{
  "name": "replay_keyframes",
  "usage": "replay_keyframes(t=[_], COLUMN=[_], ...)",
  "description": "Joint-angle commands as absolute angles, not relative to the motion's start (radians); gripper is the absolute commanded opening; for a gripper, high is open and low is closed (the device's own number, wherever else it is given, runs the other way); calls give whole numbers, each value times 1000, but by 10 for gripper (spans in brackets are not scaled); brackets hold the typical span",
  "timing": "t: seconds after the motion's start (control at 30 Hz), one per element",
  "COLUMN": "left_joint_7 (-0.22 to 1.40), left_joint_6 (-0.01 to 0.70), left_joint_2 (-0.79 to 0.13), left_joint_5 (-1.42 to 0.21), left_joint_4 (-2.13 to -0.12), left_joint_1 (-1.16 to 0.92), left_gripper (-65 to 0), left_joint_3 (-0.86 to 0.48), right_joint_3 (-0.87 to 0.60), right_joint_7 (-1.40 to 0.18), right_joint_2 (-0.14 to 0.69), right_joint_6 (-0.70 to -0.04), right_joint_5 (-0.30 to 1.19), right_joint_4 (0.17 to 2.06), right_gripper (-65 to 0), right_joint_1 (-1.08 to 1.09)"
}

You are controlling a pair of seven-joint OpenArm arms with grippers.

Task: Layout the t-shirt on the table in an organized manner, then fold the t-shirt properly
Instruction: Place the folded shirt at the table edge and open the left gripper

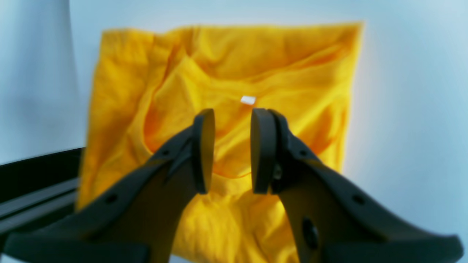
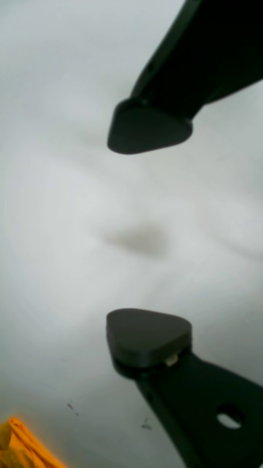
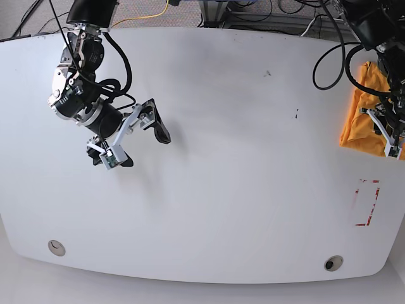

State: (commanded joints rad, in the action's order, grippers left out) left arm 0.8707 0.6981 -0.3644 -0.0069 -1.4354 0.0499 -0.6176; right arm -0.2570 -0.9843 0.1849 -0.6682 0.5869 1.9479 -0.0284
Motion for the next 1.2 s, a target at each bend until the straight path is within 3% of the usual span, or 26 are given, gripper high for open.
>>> replay_keyframes(t=[0.3, 0.57, 1.03, 1.2], left_joint_7=[759, 756, 756, 760], left_joint_6=[698, 698, 698, 698], left_joint_2=[-433, -486, -499, -438], left_joint_5=[-8, -8, -12, -8], left_joint_4=[-1165, -1066, -1069, -1190], left_joint_1=[50, 35, -5, 12], left_gripper=[-497, -497, -497, -497], left_joint_3=[-627, -737, -750, -742], right_joint_3=[-257, -259, -255, -254], right_joint_7=[-984, -984, -984, -980], right_joint_2=[183, 183, 143, 143], right_joint_6=[-668, -668, -667, -665], right_joint_5=[590, 590, 587, 582], right_joint_4=[1948, 1949, 1951, 1939], right_gripper=[0, 0, 0, 0], right_joint_1=[-30, -30, -42, -38])
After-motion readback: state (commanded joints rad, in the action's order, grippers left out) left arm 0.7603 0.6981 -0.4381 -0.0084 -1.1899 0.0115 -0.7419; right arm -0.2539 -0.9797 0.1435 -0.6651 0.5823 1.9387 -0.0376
